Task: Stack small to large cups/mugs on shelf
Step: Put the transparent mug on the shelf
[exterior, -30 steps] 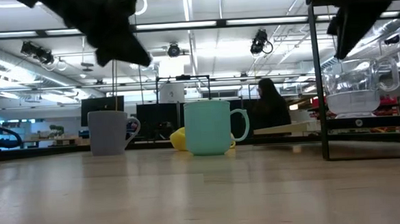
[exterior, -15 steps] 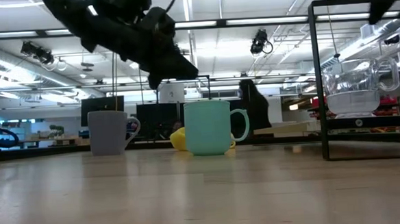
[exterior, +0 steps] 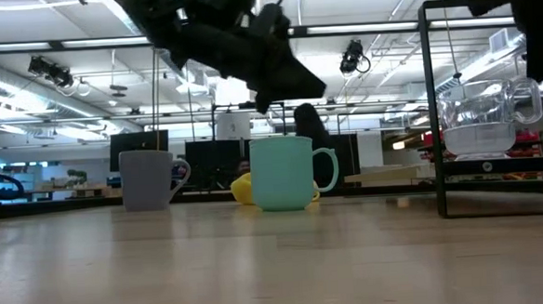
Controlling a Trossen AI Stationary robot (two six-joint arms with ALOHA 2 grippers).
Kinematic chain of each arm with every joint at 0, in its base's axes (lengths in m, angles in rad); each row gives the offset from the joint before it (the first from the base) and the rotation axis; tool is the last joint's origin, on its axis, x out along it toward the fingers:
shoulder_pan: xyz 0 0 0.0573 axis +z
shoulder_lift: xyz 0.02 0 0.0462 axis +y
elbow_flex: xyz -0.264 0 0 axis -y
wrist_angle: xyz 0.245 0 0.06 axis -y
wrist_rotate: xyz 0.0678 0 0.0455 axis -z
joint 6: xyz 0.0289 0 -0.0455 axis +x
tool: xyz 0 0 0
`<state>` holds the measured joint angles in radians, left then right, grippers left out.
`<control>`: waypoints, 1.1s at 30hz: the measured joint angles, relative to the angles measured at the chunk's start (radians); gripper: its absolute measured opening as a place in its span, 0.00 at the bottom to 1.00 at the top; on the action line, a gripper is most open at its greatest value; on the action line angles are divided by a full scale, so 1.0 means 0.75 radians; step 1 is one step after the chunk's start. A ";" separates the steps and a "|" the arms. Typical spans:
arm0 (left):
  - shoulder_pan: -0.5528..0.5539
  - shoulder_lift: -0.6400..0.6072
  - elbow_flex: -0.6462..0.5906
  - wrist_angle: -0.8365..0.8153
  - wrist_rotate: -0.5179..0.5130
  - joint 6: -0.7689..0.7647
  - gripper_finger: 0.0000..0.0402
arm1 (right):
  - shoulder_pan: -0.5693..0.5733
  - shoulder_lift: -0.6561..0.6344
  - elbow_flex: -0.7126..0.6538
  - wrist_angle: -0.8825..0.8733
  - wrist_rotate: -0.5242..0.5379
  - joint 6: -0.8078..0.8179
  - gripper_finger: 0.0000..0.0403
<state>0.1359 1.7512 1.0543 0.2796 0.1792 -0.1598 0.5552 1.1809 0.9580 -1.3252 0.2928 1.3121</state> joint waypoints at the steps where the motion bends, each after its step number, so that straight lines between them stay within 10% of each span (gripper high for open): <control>1: 0.001 0.025 0.037 -0.028 0.011 0.003 0.18 | -0.014 0.000 -0.013 0.001 -0.002 -0.006 0.01; 16: 0.008 0.374 0.495 -0.203 0.151 0.067 0.18 | 0.016 0.000 -0.048 0.124 -0.022 -0.094 0.00; 33: -0.003 0.486 0.619 -0.232 0.179 0.048 0.18 | -0.077 0.001 -0.048 0.187 -0.018 -0.214 0.00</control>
<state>0.1336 2.1155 1.5188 0.1056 0.3134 -0.1236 0.4974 1.1812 0.9218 -1.1846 0.2794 1.1515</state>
